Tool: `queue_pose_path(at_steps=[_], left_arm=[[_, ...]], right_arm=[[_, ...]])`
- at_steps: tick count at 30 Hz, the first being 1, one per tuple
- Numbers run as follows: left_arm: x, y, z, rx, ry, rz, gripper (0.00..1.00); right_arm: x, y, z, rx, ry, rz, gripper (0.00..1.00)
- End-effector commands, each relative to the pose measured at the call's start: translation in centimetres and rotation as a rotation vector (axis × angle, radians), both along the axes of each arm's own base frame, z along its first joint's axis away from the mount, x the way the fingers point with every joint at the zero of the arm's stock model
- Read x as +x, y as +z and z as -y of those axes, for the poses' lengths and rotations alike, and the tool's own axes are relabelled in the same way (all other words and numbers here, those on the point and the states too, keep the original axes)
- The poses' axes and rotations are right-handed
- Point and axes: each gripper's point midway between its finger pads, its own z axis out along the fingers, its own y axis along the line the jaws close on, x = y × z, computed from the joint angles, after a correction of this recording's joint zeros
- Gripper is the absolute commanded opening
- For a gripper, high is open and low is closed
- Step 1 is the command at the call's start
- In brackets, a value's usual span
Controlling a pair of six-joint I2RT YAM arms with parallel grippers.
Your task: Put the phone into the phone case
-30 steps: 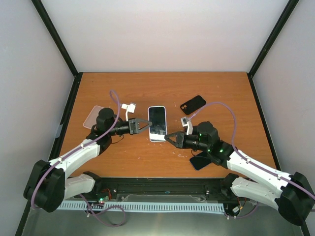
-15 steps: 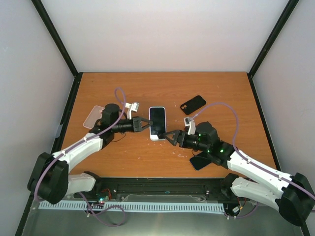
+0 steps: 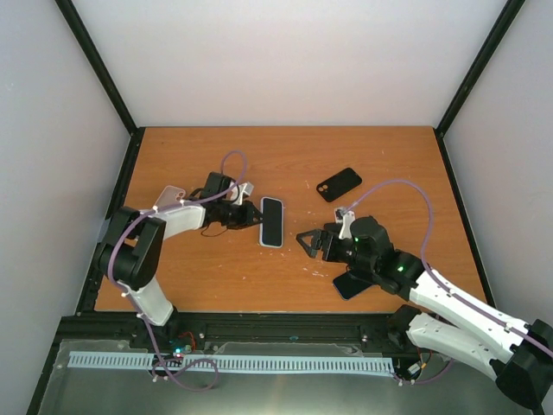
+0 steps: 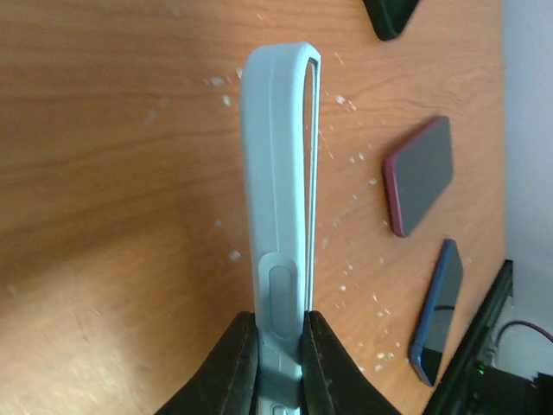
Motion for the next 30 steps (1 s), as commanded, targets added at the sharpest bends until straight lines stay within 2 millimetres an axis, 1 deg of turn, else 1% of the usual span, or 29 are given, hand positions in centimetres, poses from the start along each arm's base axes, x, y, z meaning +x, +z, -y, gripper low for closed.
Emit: queue_pose_path(at_steps=[1,3,4,7,10,14,16,19,21,24,25,27,30], left_arm=[[4.3,2.7,-0.1,0.027,-0.003,0.137,0.00],[5.6,2.1,-0.7,0.039,0.020,0.125,0.00],[6.2,1.5,-1.0,0.051,0.027,0.106,0.00],[7.2,0.4,-1.7,0.069,0.035,0.075,0.00],[8.0,-0.2,-2.1,0.110,0.044,0.076,0.02],[8.6,-0.8,-2.7,0.156,0.068,0.070,0.11],[8.5,-1.0,-2.9,0.164,0.076,0.060,0.17],[8.3,-1.0,-3.0,0.168,0.085,0.053,0.25],[8.2,-0.8,-3.2,0.170,0.096,0.053,0.36],[8.2,-0.1,-3.4,0.169,0.112,0.061,0.59],[8.2,0.1,-3.5,0.176,0.122,0.060,0.66],[8.4,0.6,-4.1,0.199,0.151,0.069,0.74],[8.8,1.1,-5.5,0.262,0.213,0.088,0.86]], right_arm=[[0.1,1.2,0.9,-0.027,-0.021,0.051,1.00],[0.1,1.5,1.1,-0.031,-0.027,0.065,1.00],[0.1,1.7,1.2,-0.033,-0.031,0.069,1.00],[0.2,1.9,1.4,-0.045,-0.037,0.077,1.00],[0.3,1.7,1.6,-0.062,-0.045,0.072,1.00],[0.3,1.4,1.9,-0.086,-0.056,0.058,1.00],[0.4,1.1,2.1,-0.093,-0.065,0.051,1.00],[0.5,0.8,2.3,-0.097,-0.087,0.035,1.00],[0.6,0.6,2.5,-0.103,-0.103,0.024,1.00],[0.8,0.2,2.7,-0.115,-0.119,0.009,1.00],[0.8,0.0,2.7,-0.119,-0.120,0.004,1.00],[0.8,-0.2,2.7,-0.121,-0.122,-0.001,1.00],[0.9,-0.1,2.6,-0.115,-0.120,0.000,1.00]])
